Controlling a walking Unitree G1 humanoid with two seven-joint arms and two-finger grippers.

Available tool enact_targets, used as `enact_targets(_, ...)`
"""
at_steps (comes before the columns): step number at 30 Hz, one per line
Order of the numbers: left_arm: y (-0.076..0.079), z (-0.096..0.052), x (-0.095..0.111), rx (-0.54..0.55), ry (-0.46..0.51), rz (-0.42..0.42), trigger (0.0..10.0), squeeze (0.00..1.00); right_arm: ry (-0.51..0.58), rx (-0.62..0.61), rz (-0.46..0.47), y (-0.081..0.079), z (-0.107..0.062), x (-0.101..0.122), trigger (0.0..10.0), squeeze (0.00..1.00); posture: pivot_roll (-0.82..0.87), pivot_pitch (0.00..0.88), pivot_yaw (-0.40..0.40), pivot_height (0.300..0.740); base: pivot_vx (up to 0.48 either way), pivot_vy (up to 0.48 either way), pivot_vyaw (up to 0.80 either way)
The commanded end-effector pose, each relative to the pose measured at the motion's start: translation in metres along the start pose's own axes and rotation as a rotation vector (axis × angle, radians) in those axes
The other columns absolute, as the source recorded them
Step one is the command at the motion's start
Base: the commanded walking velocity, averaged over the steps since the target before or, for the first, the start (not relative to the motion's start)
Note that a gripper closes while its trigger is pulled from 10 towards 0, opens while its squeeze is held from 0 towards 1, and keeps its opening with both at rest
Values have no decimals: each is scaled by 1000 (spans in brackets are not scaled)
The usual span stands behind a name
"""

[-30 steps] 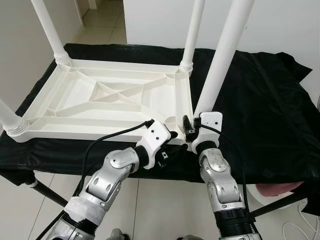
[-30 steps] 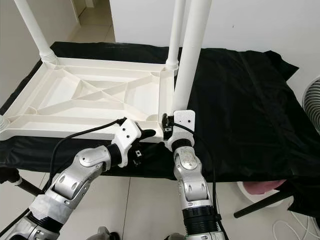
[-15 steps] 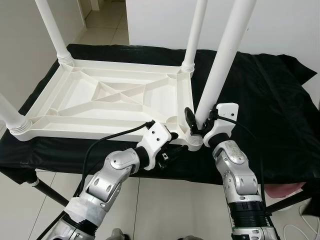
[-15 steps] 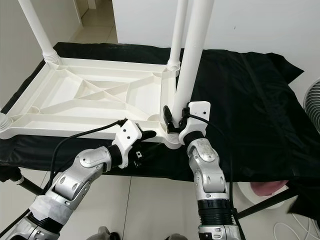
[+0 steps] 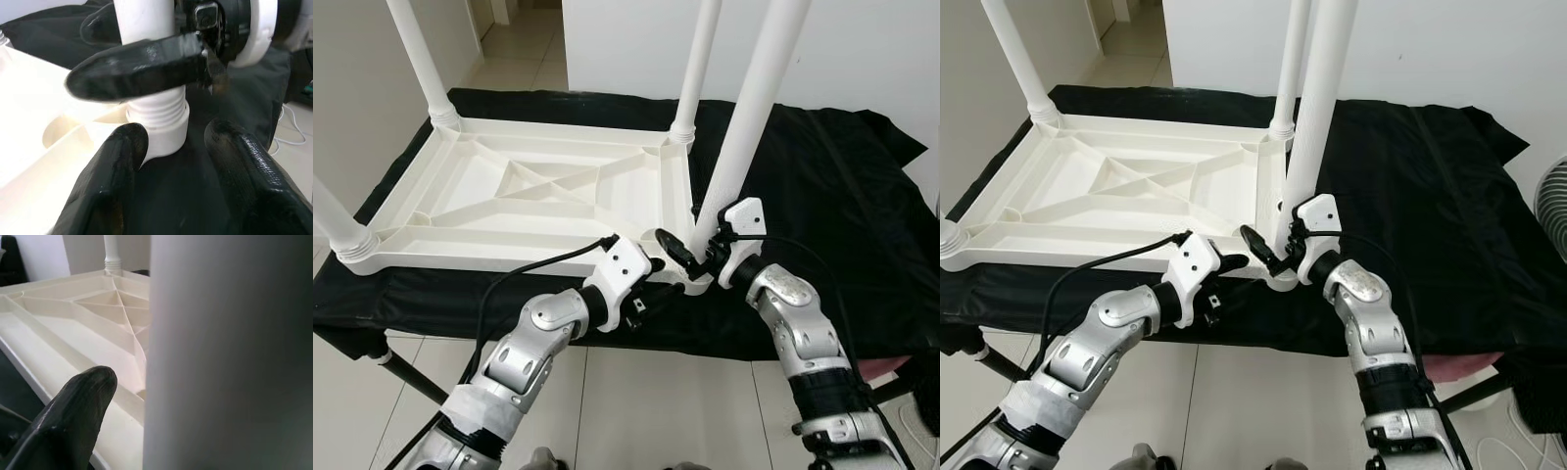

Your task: Building children table

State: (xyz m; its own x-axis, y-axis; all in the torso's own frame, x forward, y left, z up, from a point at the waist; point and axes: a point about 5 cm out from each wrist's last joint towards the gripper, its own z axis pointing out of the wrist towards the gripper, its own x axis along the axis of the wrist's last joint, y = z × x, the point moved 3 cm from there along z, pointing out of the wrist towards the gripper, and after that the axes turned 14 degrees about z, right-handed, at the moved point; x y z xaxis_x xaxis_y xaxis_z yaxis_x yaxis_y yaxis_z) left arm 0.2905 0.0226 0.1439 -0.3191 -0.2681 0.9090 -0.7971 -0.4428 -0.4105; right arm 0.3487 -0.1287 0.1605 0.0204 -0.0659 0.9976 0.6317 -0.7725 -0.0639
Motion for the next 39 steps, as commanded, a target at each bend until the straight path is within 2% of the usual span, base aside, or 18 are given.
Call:
enact_targets(1,10,-3,0,-81,7,-9,10000,0,-37,25,-10,0,3,-7,10000,0,-83,24,18,740,0,0,0)
enact_targets(4,10,-5,-1,-86,3,-7,10000,0,-42,33,-9,1,2,-8,10000,0,-83,24,18,740,0,0,0)
enact_targets(5,11,-6,-1,-87,-1,-6,10000,0,-48,33,-7,4,2,-10,4902,0,-78,26,18,740,0,0,0)
enact_targets(6,11,-6,-1,-87,-1,-6,10000,0,-48,33,-7,4,2,-10,4902,0,-78,26,18,740,0,0,0)
enact_targets(7,11,-7,-2,-87,-5,-7,10000,0,-63,34,-10,8,1,-13,1490,0,-74,26,17,740,0,0,0)
enact_targets(8,10,-7,-3,-87,-7,-7,10000,0,-70,34,-15,9,0,-15,1490,0,-74,26,17,740,0,0,0)
enact_targets(9,10,-7,-2,-87,-7,-7,10000,0,-70,36,-5,10,0,-15,0,0,-74,26,17,740,0,0,0)
enact_targets(20,9,-5,-2,-88,-7,-4,10000,0,-52,30,11,15,-1,-18,0,0,-79,23,21,740,0,0,0)
enact_targets(21,10,-5,-1,-89,-6,-4,10000,0,-47,17,11,16,-2,-18,6824,0,-84,24,20,740,0,0,0)
enact_targets(22,10,-5,-1,-89,-6,-4,10000,0,-47,17,11,16,-2,-18,6824,0,-84,24,20,740,0,0,0)
enact_targets(23,10,-4,0,-90,-3,-5,10000,0,-36,-8,21,18,-3,-18,10000,0,-84,24,20,740,0,0,0)
enact_targets(35,12,-2,1,-90,5,-12,10000,0,0,-160,8,19,-2,-14,10000,0,-92,33,18,740,0,0,0)
enact_targets(37,14,-2,1,-94,6,-14,10000,0,17,-261,53,19,-1,-13,10000,0,-98,39,13,740,0,0,0)
enact_targets(38,14,-2,1,-94,6,-14,10000,0,17,-261,53,19,-1,-13,10000,0,-98,39,13,740,0,0,0)
enact_targets(39,15,-1,1,-99,8,-17,10000,0,40,-371,85,17,-1,-11,10000,0,-98,39,13,740,0,0,0)
